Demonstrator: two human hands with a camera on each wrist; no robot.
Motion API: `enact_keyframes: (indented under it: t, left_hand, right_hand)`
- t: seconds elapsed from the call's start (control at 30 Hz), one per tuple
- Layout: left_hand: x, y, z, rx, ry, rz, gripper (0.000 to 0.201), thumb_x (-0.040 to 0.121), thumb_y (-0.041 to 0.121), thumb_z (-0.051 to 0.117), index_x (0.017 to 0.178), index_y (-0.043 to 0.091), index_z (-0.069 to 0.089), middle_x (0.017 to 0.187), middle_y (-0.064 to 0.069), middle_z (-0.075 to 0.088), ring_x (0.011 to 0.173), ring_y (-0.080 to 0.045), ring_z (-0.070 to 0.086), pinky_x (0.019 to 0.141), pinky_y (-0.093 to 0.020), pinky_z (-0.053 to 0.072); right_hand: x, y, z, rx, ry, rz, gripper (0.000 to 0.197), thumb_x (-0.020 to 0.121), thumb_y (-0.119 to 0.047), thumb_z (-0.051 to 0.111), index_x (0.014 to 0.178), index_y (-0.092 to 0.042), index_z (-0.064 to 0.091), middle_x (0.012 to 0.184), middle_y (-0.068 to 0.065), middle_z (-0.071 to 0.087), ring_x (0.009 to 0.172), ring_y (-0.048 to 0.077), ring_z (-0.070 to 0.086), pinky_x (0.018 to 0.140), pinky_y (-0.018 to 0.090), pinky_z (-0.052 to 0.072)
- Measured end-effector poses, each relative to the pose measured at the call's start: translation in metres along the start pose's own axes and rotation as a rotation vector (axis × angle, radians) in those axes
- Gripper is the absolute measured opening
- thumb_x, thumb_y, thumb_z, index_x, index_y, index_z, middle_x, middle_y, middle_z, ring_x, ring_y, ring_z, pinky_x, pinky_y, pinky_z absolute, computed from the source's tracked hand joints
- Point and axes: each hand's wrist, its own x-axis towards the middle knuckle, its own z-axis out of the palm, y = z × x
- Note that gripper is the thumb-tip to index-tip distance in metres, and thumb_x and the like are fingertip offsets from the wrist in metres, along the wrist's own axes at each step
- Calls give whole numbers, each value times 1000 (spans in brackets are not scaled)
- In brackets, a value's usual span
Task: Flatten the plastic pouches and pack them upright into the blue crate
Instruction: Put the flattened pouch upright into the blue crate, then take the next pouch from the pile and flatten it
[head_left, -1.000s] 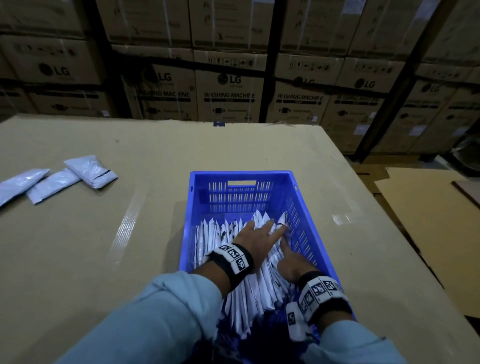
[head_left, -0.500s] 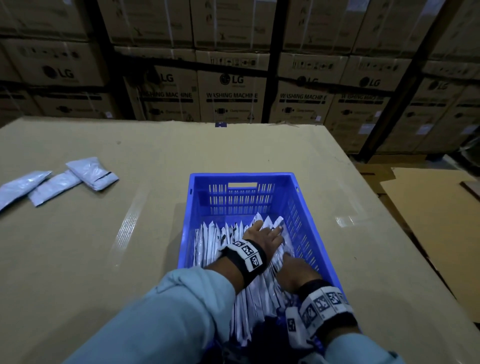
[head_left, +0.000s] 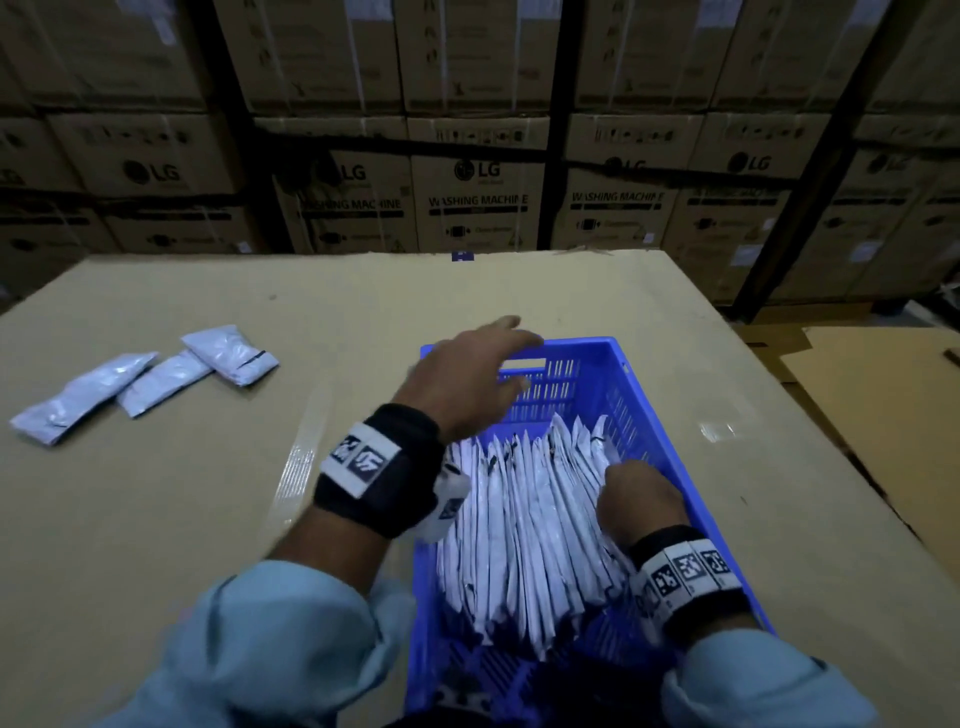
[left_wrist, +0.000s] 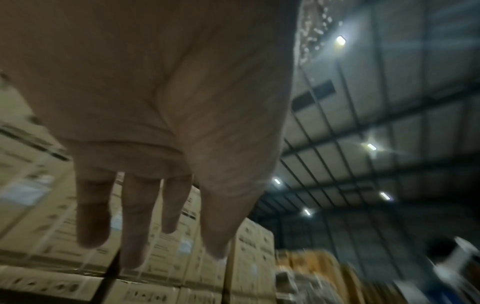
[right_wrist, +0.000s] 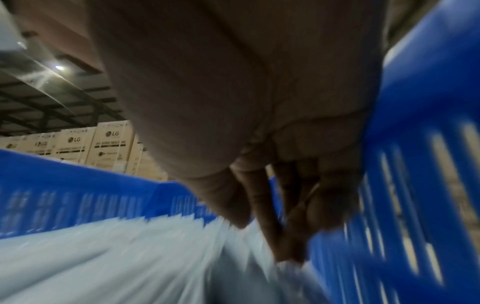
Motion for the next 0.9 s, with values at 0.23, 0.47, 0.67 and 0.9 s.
enact_keyframes:
  t: [0.23, 0.47, 0.67, 0.9]
  left_hand:
    - [-85, -67, -37, -275, 180, -55, 33, 97, 27, 65, 129, 38, 63, 142, 18, 56, 98, 3, 67, 93, -36, 55]
    - [-173, -113, -58, -333, 293, -75, 33, 97, 21, 64, 126, 39, 64, 152, 20, 46, 103, -1, 67, 87, -26, 49]
    - [-243, -159, -74, -347, 306, -261, 59, 97, 23, 65, 148, 41, 42, 126, 25, 65, 97, -1, 68, 87, -31, 52]
    - [-300, -224, -76, -266, 326, -495, 59, 96, 24, 65, 148, 37, 42, 126, 21, 64, 90, 2, 66, 86, -35, 56]
  right_hand:
    - [-43, -41, -53, 110, 216, -139, 22, 96, -19, 44, 102, -16, 65, 99, 10, 69, 91, 36, 67, 72, 38, 54]
    - [-107, -138, -94, 228, 448, -344, 24, 100, -27, 46, 100, -16, 67, 93, 4, 70, 89, 32, 65, 66, 37, 50]
    - [-144, -227, -85, 370, 473, -498, 24, 97, -32, 49, 104, -20, 68, 93, 3, 72, 91, 32, 67, 72, 41, 55]
    - [-144, -307, -56, 366, 273, -603, 27, 98, -31, 47, 112, -27, 69, 100, -3, 73, 93, 25, 67, 72, 35, 53]
